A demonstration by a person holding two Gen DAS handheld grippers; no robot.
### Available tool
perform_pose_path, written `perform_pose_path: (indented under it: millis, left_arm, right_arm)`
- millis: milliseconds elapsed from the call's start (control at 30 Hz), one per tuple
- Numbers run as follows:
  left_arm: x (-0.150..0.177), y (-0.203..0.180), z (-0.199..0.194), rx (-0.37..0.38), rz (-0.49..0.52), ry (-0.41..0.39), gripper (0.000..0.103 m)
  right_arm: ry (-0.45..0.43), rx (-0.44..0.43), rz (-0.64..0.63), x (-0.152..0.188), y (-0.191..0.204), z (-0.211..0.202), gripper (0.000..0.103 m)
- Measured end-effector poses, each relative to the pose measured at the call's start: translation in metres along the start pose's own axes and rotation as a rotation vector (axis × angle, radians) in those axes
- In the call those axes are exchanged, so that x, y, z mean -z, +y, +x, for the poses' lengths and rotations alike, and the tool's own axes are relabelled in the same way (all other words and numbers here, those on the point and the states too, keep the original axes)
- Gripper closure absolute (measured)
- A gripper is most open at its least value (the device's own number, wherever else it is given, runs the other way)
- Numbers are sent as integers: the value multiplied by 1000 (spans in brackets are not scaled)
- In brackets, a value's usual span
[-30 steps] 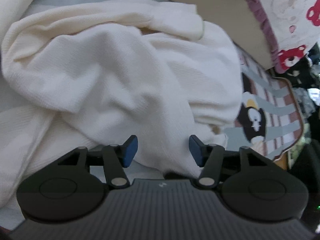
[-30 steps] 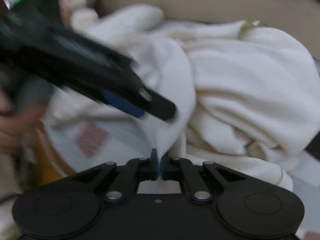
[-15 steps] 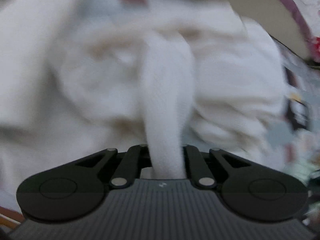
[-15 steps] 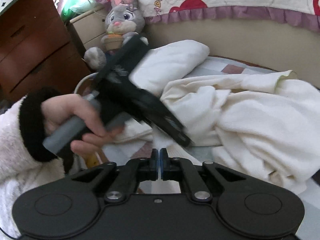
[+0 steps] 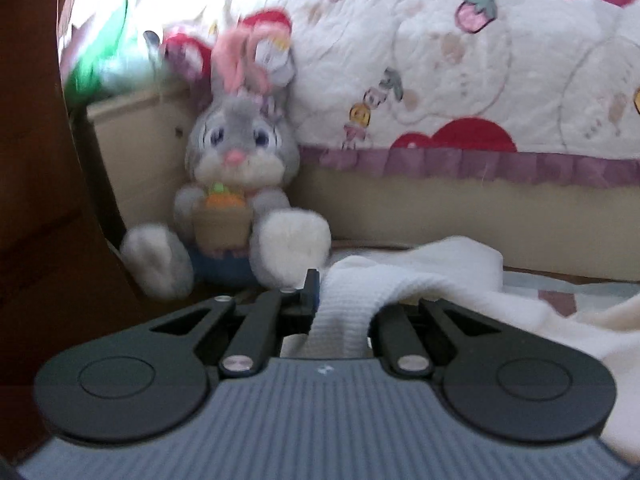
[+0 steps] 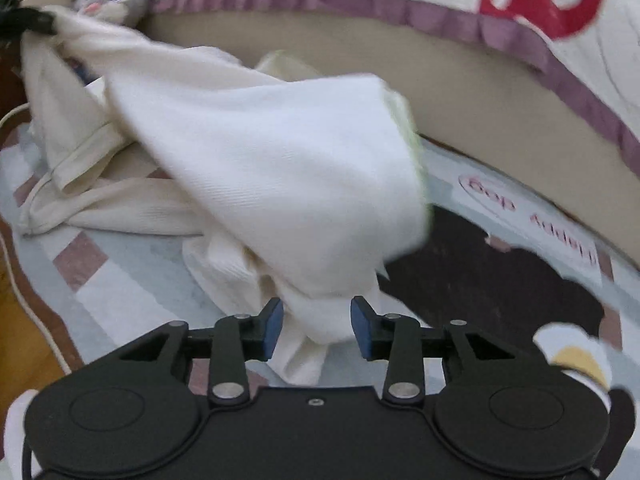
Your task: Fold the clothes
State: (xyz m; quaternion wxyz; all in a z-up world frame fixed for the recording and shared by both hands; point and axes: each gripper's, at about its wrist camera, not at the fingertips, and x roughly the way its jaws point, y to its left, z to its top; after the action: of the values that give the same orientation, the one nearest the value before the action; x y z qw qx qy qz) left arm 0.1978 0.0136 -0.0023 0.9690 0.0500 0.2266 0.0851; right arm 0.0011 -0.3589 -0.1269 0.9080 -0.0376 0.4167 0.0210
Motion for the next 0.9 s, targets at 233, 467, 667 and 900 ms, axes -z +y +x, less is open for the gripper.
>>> perform_pose_path:
  millis: [233, 467, 667, 900]
  left_arm:
    - [4, 5, -3, 23, -39, -8, 96]
    - [11, 14, 4, 52, -90, 39, 96]
    - [8, 27, -7, 90, -154, 0, 96]
    - [2, 14, -15, 48, -72, -60, 96]
  right_arm:
    - [-5, -34, 20, 0, 16, 17, 36]
    - [30, 90, -51, -37, 26, 87, 18]
    - [-95, 23, 121, -62, -11, 51, 79]
    - [-311, 206, 43, -123, -17, -62, 84]
